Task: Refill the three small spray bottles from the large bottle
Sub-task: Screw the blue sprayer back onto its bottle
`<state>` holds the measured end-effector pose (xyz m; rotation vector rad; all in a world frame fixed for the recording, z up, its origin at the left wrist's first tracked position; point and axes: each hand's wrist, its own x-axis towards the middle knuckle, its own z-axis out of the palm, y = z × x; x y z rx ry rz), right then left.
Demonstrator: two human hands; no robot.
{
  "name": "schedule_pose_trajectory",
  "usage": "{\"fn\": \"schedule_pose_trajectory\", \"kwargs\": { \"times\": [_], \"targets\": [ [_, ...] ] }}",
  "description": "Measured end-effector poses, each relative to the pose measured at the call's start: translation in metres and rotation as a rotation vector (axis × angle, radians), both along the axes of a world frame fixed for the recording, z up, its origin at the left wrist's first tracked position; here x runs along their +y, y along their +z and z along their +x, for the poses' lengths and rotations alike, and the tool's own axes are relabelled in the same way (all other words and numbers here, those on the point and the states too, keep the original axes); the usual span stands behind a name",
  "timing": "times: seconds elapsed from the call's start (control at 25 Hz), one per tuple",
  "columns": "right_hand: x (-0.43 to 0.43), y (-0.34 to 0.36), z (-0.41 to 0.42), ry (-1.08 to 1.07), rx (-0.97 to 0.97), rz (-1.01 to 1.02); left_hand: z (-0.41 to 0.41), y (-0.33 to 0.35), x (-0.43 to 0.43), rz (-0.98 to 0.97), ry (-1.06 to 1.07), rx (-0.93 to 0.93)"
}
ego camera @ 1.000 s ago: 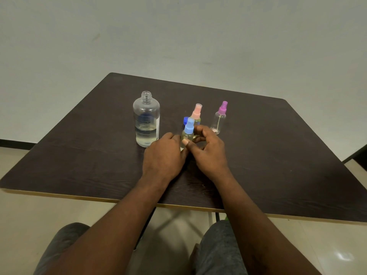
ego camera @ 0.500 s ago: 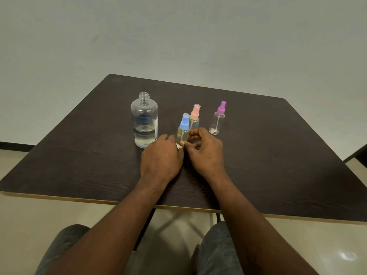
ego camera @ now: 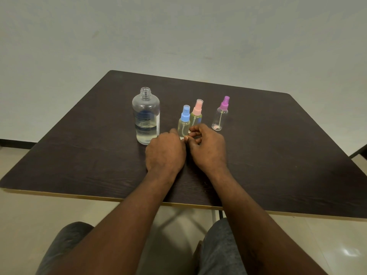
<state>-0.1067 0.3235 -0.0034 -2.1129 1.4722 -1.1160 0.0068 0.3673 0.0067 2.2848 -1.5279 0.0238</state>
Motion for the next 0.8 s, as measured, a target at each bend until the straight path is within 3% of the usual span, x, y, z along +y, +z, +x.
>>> {"fn": "schedule_pose_trajectory", "kwargs": {
  "times": [0.48,0.8],
  "targets": [
    [-0.001,-0.004,0.000,0.032,-0.023,0.018,-0.007,-0.003,-0.012,0.013,0.070,0.000],
    [0.003,0.002,-0.005,-0.044,-0.223,0.038,-0.006,0.005,0.004,-0.134,0.045,0.173]
  ]
}}
